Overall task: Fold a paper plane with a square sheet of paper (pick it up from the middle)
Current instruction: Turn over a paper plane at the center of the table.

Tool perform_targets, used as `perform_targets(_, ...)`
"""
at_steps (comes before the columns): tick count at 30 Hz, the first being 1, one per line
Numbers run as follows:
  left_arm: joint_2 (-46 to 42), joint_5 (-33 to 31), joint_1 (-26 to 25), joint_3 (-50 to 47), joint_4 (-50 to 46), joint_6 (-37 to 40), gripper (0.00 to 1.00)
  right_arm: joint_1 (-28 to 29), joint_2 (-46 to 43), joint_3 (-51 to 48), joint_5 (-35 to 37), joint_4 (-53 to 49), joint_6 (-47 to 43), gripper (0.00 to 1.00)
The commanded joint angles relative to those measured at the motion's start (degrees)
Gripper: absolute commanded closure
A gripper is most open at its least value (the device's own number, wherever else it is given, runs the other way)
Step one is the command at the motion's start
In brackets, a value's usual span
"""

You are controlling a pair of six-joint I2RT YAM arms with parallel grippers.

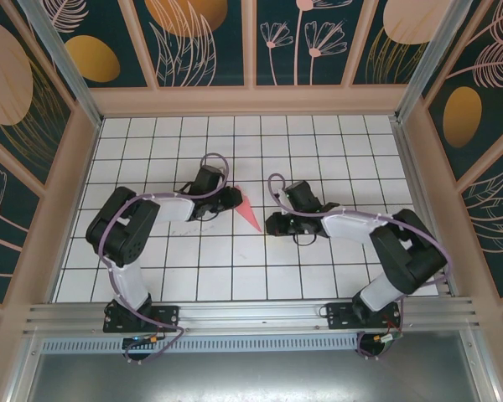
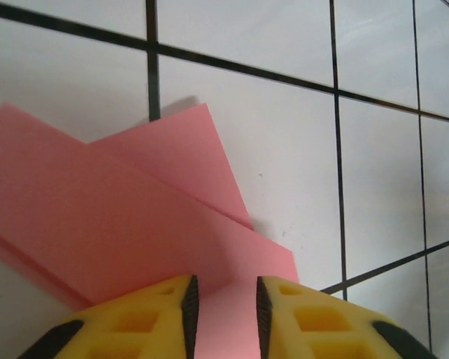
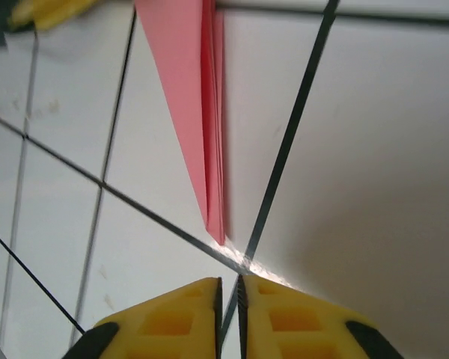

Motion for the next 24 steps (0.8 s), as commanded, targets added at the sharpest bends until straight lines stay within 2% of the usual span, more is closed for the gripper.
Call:
perform_targets(1,-5.1,-3.56,-0.36,2.05,-6.18,-0.29,0.56,-1.08,-3.83,0.23,8.62,0.48,6.2,0.6)
perform_targets(3,-6.58,-7.25,-1.35,3.06,-9.81,-1.06,0.46,-2.4,-4.74,-0.1,9.66,1.26,8.68,0.49)
perform_targets(6,-6.82,-12.22,-3.04,3.8,-14.59,-2.61,0.35,-3.29,-5.5,-0.46,13.21,1.91,11.19,0.38)
perform_targets(11,-7.56,-20.29,-6.94,7.5,-19.55,-3.89,0.26,-3.84,-5.58,-1.39,17.93,2.34,13.28,0.26)
perform_targets(18,2.46,-28.19,-10.88,17.76,-29.44,-2.78,0.27,-4.28,-4.88,-2.01,19.97,1.77,15.01,0.22)
perform_targets(24,7.63,-26.8,-11.13,22.63,-34.7,-2.76,0.41,-4.42,-4.94,-1.84,20.47,0.91,15.18,0.22)
